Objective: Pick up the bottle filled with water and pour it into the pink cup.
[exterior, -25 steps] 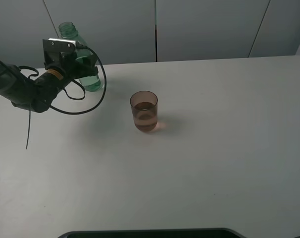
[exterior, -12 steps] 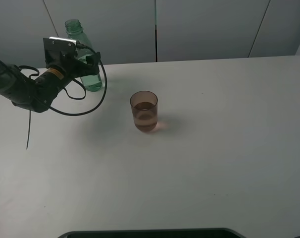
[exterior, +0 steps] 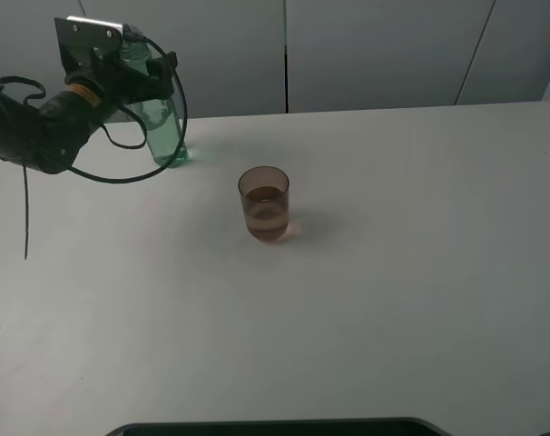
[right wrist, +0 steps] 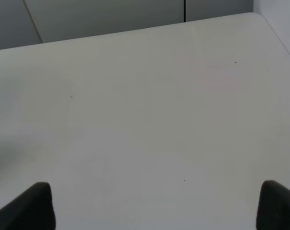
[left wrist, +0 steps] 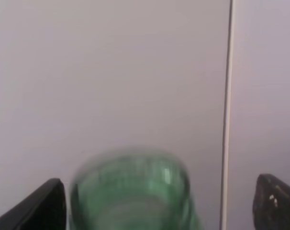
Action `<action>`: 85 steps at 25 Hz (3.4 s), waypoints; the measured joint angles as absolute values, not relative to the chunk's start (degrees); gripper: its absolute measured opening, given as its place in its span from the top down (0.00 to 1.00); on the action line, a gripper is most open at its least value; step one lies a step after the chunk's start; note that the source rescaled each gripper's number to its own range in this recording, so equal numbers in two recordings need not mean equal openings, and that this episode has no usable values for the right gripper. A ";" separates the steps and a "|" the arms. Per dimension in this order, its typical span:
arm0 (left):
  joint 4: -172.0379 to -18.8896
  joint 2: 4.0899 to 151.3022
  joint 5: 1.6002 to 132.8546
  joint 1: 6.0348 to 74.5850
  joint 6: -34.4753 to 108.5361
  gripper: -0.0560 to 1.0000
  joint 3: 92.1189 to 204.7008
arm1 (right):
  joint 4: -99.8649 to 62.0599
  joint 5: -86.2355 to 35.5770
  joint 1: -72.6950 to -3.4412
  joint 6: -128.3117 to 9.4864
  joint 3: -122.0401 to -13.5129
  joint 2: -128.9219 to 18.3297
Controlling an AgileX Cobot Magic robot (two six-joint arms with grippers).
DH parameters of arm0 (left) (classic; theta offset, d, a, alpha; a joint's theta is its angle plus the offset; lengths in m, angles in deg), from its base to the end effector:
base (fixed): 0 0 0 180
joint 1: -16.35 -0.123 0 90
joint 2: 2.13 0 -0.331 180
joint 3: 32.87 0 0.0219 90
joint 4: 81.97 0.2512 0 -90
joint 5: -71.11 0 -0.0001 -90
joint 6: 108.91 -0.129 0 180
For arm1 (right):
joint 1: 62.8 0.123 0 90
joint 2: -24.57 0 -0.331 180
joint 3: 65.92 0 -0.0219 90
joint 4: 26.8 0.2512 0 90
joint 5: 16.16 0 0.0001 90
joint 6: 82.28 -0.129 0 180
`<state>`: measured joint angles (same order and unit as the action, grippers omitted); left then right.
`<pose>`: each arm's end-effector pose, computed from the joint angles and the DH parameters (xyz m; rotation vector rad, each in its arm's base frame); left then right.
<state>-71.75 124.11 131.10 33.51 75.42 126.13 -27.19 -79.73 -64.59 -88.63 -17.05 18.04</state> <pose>0.4503 -0.1598 0.1957 0.3620 1.4971 -0.3447 -0.0217 -0.0001 0.2587 0.1480 2.0714 0.0405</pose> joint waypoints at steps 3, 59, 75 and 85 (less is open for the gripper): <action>-71.69 120.55 128.07 33.51 77.02 0.01 126.13 | -27.19 -79.73 -64.59 -88.63 -17.05 18.04; -89.39 58.21 1.18 18.26 68.11 0.00 123.05 | -27.19 -79.73 -64.59 -88.63 -17.05 18.04; -89.73 26.92 0.98 18.26 67.98 0.00 107.99 | -27.19 -79.73 -64.59 -88.63 -17.05 18.04; -89.73 11.51 3.56 18.26 66.51 0.00 102.02 | -27.19 -79.73 -64.59 -88.63 -17.05 18.04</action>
